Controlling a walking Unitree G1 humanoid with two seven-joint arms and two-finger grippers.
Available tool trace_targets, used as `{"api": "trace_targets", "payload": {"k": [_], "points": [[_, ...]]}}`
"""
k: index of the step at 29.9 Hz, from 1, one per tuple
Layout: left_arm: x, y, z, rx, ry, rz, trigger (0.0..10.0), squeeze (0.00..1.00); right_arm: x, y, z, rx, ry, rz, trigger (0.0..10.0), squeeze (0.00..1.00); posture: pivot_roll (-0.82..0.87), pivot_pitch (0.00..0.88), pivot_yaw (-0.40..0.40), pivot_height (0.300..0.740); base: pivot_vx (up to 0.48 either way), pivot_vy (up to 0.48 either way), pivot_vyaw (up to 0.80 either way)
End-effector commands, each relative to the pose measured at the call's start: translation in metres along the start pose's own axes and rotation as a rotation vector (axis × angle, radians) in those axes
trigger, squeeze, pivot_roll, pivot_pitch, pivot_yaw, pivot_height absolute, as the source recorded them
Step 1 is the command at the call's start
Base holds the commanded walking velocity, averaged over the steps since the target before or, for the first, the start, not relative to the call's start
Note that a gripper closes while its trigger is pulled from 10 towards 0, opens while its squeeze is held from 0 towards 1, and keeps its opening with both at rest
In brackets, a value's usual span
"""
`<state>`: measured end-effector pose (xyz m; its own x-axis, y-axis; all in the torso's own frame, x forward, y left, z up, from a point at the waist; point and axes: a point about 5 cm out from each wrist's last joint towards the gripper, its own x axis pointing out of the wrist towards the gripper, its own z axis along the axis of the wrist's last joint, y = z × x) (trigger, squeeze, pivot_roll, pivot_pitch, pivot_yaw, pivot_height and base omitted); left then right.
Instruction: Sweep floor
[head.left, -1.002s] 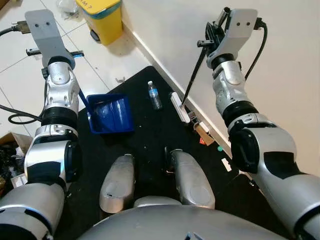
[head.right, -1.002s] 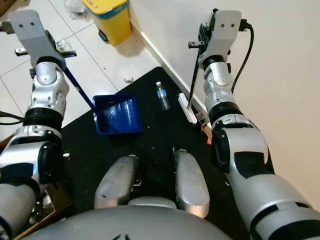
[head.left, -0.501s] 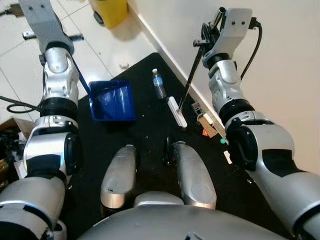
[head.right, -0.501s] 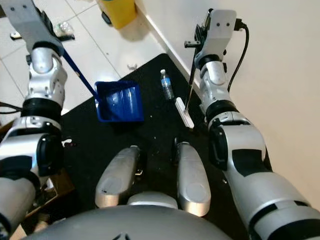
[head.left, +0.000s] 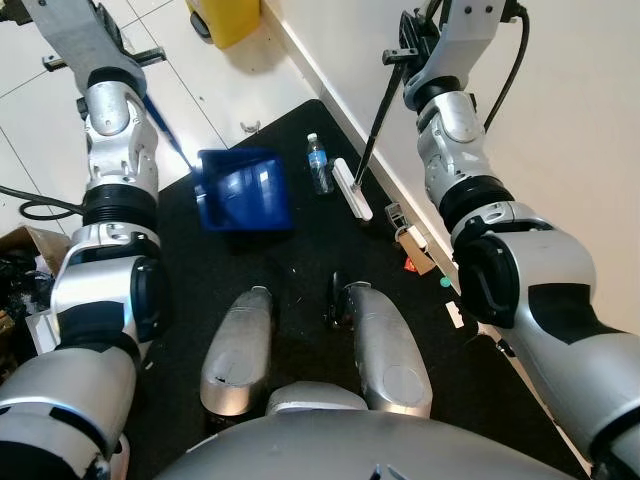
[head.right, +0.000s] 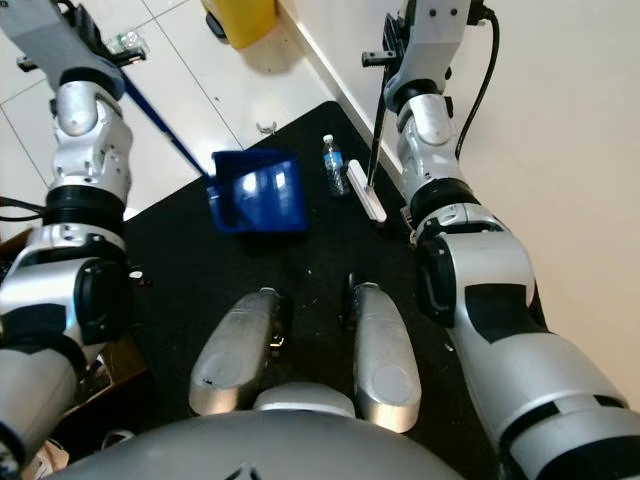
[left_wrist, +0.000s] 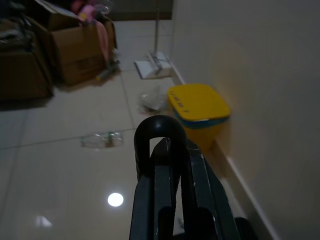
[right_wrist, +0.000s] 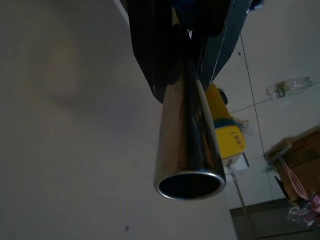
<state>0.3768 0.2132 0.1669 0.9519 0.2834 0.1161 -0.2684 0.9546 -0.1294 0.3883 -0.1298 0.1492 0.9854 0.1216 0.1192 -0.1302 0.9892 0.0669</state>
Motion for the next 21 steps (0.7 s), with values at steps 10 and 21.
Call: {"api": "trace_targets", "payload": {"k": [10, 21], "points": [[-0.015, -0.024, -0.026, 0.222, 0.036, -0.079, 10.0, 0.0, -0.003, 0.033, -0.018, 0.117, 0.093, 0.075, 10.0, 0.0, 0.42, 0.219, -0.047, 0.74, 0.0, 0.0, 0.0], [-0.012, -0.026, -0.025, 0.248, 0.033, -0.091, 10.0, 0.0, 0.0, 0.019, -0.009, 0.045, 0.063, 0.057, 10.0, 0.0, 0.4, 0.214, -0.047, 0.74, 0.0, 0.0, 0.0]]}}
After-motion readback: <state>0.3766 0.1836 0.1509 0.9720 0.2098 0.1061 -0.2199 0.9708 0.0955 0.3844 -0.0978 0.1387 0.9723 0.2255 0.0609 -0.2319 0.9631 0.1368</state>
